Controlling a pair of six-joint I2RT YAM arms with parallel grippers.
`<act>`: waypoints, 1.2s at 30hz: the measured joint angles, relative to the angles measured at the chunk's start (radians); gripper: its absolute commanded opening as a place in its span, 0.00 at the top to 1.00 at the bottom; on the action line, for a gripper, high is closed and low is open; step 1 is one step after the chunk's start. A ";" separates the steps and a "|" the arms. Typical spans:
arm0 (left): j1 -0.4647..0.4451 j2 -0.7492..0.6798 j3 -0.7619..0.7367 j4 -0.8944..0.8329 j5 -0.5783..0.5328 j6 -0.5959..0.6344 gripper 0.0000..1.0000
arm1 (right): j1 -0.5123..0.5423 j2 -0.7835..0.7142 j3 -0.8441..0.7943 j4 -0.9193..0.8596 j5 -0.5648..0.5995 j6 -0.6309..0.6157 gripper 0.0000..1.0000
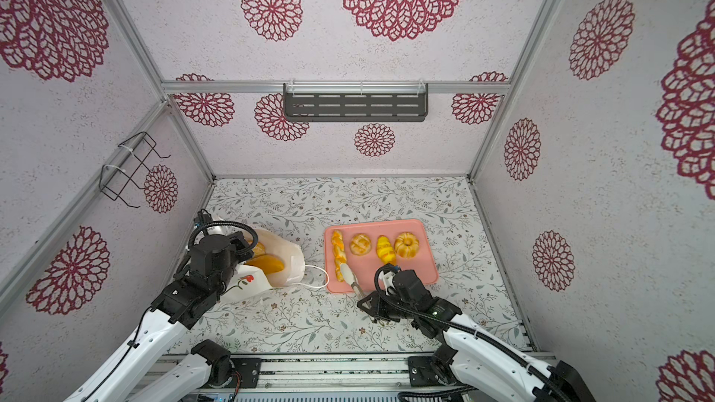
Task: Take the fake bread out of the paper bag
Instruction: 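Carry the long yellow bread with the tongs onto the pink tray, then open the tongs with the right gripper to release the bread, then move the open tongs with the right gripper from the tray toward the bag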
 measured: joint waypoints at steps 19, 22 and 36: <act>0.001 0.004 0.000 0.001 0.014 -0.015 1.00 | -0.010 -0.056 0.037 -0.201 0.064 -0.039 0.57; 0.001 0.010 0.000 0.007 0.015 -0.018 1.00 | -0.011 -0.038 0.073 -0.236 0.076 -0.060 0.56; 0.001 0.022 0.000 0.019 0.019 -0.018 1.00 | -0.021 -0.002 0.243 -0.456 0.125 -0.206 0.55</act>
